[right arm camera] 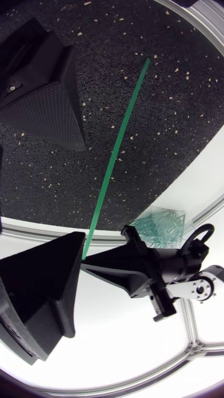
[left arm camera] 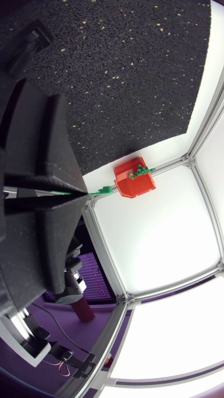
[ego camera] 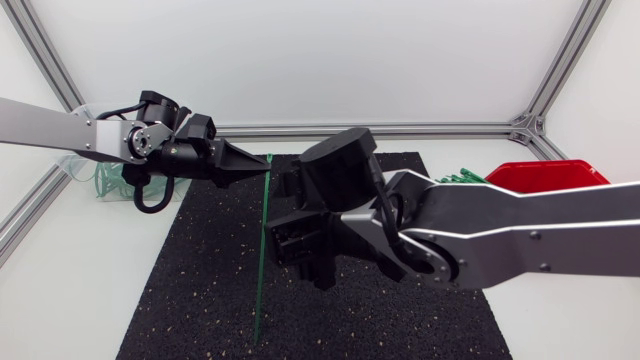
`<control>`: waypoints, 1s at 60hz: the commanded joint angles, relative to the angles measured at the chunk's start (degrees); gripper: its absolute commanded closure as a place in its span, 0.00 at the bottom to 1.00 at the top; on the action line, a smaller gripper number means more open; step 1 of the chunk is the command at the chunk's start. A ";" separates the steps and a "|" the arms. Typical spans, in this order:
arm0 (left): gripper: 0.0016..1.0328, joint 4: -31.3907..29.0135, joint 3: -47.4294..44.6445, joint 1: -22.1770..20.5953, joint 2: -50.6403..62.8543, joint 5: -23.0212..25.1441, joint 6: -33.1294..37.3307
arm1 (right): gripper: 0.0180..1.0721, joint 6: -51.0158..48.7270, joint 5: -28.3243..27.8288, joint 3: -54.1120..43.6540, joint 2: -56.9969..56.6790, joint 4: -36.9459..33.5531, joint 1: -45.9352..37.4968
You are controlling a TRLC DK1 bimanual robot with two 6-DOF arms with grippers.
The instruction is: Take a green cable tie from the red box, thread the tail through the head to close it, then place it in the transparent bin on the left.
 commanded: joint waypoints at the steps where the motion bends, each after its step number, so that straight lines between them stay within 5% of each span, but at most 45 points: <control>1: 0.97 -0.55 1.53 0.29 2.08 1.54 0.77 | 0.10 -3.57 0.83 -2.60 1.90 2.21 1.68; 42: 0.97 -2.39 -1.46 0.37 0.41 1.98 2.35 | 0.10 -33.54 5.49 -15.87 9.11 30.08 8.97; 60: 0.97 -2.57 -1.99 -0.42 0.05 1.89 2.97 | 0.10 -49.71 -3.30 -21.50 10.52 45.28 4.75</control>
